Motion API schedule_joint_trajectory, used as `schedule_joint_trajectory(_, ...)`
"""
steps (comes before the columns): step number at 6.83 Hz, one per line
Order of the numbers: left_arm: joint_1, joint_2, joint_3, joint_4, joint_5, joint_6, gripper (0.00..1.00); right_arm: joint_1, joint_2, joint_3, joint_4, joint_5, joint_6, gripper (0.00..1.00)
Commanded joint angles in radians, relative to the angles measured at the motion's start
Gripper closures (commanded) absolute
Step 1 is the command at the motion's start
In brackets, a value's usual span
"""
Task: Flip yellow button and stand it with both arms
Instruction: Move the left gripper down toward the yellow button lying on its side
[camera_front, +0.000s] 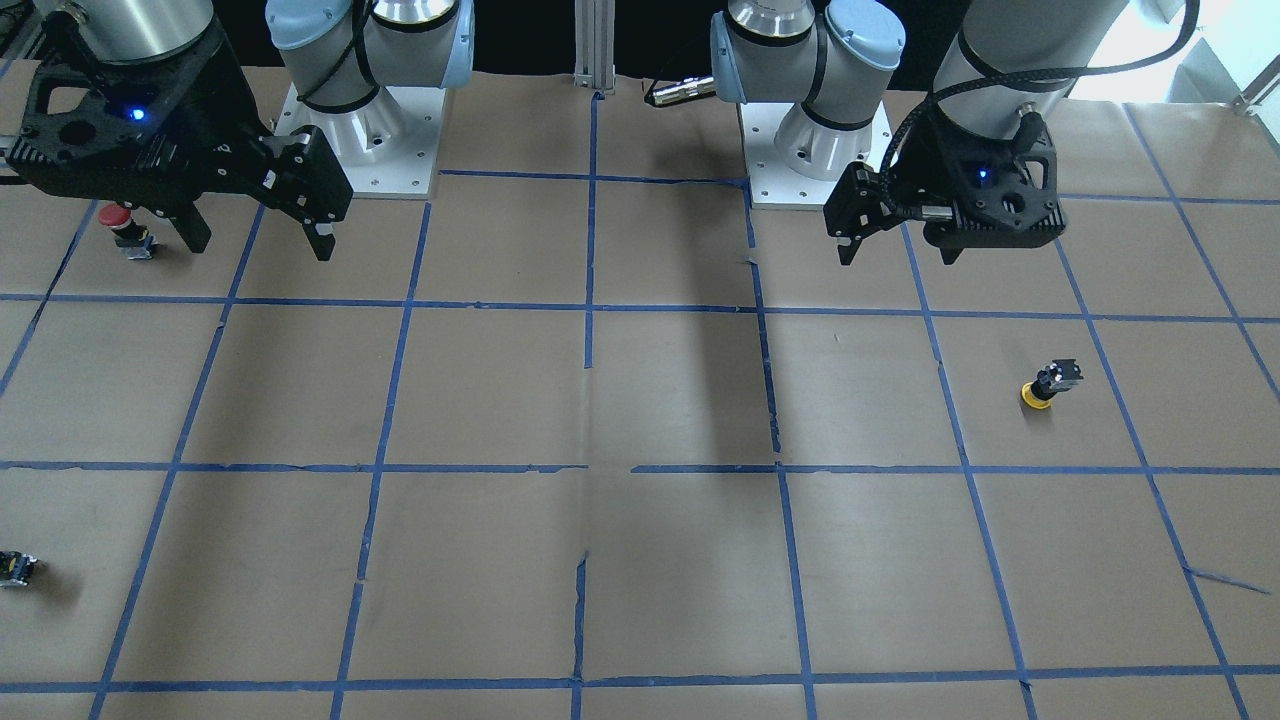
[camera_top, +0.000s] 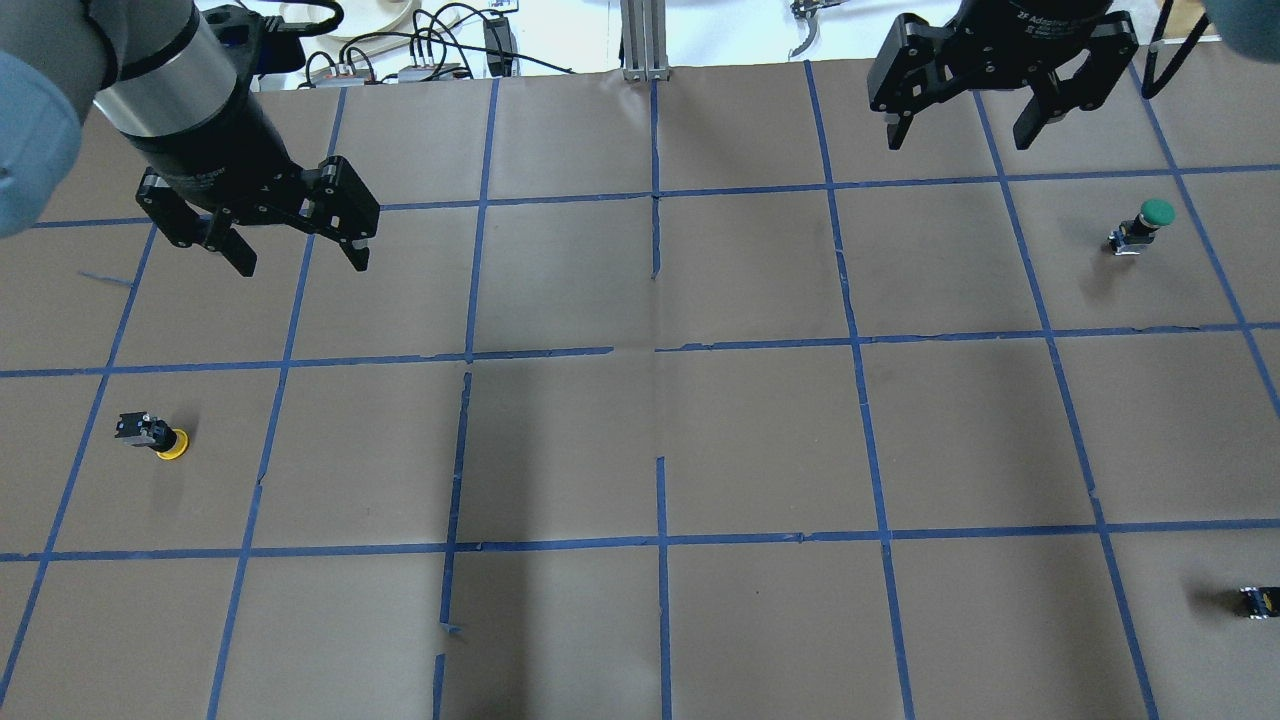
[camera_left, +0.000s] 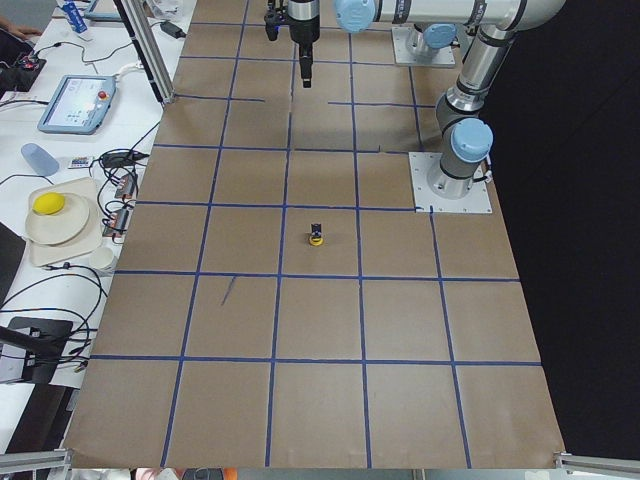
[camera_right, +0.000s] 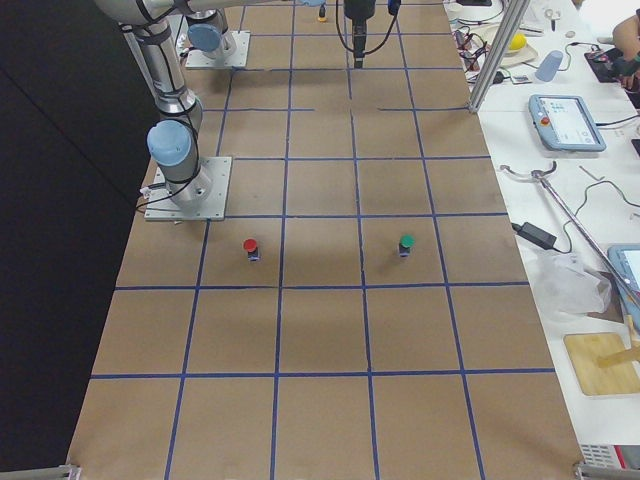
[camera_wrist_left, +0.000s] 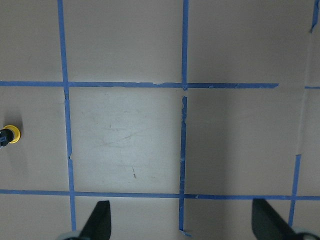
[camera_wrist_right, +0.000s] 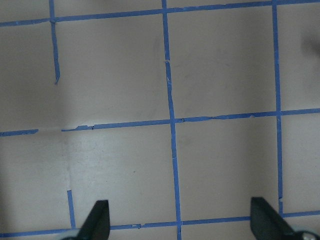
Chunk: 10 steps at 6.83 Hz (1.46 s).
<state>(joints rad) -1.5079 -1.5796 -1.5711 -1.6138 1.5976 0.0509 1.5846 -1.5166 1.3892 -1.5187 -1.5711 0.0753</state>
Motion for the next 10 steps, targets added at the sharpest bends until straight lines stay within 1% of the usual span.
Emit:
schedule_joint_trajectory(1, 0.111, -0.072, -0.007, 0.055, -0.002, 0.155, 0.0, 0.0, 0.0, 0.001, -0.001, 0.0, 0.003, 0.0)
schedule_joint_trajectory(2, 0.202, -0.076, -0.035, 0.055, -0.013, 0.241, 0.0, 0.0, 0.003, 0.001, 0.0, -0.004, 0.003, 0.0)
schedule_joint_trajectory(3, 0.291, -0.08, -0.097, 0.092, -0.015, 0.335, 0.0, -0.002, 0.001, 0.002, 0.011, -0.006, 0.004, 0.0)
schedule_joint_trajectory(4, 0.346, -0.077, -0.154, 0.176, -0.015, 0.416, 0.0, -0.002, 0.001, 0.002, -0.001, 0.0, 0.004, 0.0)
schedule_joint_trajectory(5, 0.41, -0.083, -0.2, 0.248, -0.015, 0.543, 0.0, 0.0, 0.0, 0.002, -0.001, -0.001, 0.009, 0.0)
schedule_joint_trajectory(7, 0.546, -0.14, -0.301, 0.455, -0.03, 0.711, 0.02, -0.002, 0.001, 0.002, 0.0, -0.003, 0.009, 0.0)
schedule_joint_trajectory(8, 0.61, -0.158, -0.346, 0.5, -0.056, 0.766, 0.02, -0.002, 0.001, 0.002, 0.0, -0.004, 0.009, 0.0)
schedule_joint_trajectory(9, 0.668, -0.168, -0.378, 0.509, -0.098, 0.783, 0.01, -0.002, 0.0, 0.002, -0.003, 0.005, 0.009, 0.0)
schedule_joint_trajectory(10, 0.684, -0.193, -0.4, 0.564, -0.1, 0.784, 0.02, -0.002, 0.003, 0.002, -0.001, 0.002, 0.009, 0.0)
